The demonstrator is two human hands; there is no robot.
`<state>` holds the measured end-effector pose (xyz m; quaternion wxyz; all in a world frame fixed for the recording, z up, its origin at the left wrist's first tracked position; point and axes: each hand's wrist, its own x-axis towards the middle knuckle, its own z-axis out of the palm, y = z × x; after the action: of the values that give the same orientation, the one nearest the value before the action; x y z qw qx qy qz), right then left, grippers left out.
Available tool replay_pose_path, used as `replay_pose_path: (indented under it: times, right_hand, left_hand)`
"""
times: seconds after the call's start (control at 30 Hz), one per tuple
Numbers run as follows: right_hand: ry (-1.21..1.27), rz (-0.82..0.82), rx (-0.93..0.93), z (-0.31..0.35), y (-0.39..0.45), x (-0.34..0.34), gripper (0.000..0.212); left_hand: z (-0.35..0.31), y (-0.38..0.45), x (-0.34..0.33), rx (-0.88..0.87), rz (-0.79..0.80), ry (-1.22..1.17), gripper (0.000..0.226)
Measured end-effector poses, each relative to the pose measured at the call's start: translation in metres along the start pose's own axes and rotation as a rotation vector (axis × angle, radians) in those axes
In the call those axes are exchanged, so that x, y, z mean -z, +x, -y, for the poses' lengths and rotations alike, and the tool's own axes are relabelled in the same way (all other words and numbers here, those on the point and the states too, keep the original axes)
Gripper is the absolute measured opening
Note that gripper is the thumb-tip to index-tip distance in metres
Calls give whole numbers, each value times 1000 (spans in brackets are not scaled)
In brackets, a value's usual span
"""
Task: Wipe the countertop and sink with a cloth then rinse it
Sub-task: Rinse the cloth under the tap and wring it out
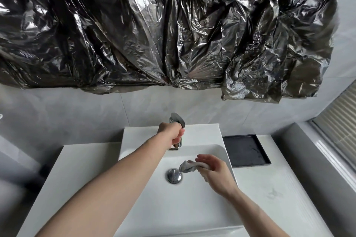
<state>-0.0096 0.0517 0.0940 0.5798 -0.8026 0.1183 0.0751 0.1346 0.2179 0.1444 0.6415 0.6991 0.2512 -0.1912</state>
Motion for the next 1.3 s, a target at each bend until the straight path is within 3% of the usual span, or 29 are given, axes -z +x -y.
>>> replay_pose_path:
  times: [0.1, 0.2, 0.33, 0.43, 0.5, 0.57, 0.7, 0.8, 0.97, 1.17, 1.3]
  right_hand:
    - [-20, 6, -7, 0, 5, 0, 35]
    - [8, 45, -9, -1, 10, -2, 34]
    - [64, 79, -43, -4, 15, -8, 26]
    - [135, 93, -62, -5, 20, -14, 12]
    - [170, 138, -86, -5, 24, -19, 10]
    - [164, 168, -94, -5, 27, -23, 11]
    - [60, 147, -118, -14, 38, -26, 11]
    - [-32, 166, -130, -18, 41, -30, 27]
    - [-220, 98, -52, -10, 56, -38, 34]
    - [-188, 191, -51, -6, 77, -33, 22]
    - [-374, 215, 7, -9, 87, -39, 18]
  left_hand:
    - [-7, -1, 3, -21, 15, -75, 12]
    - [2, -11, 9, -140, 16, 16, 9]
    - [60, -28, 30, -317, -131, 162, 13]
    - [110, -36, 45, -177, -2, 222, 31]
    - [126, -39, 49, -3, 212, 201, 31]
    - [132, -37, 52, 37, 286, 129, 26]
    - [128, -23, 53, -151, 93, 205, 27]
    - [124, -15, 52, -209, 66, 269, 32]
    - [121, -7, 50, -76, 65, 82, 29]
    - [119, 9, 67, 17, 25, -23, 23]
    - [119, 14, 70, 59, 8, -46, 16]
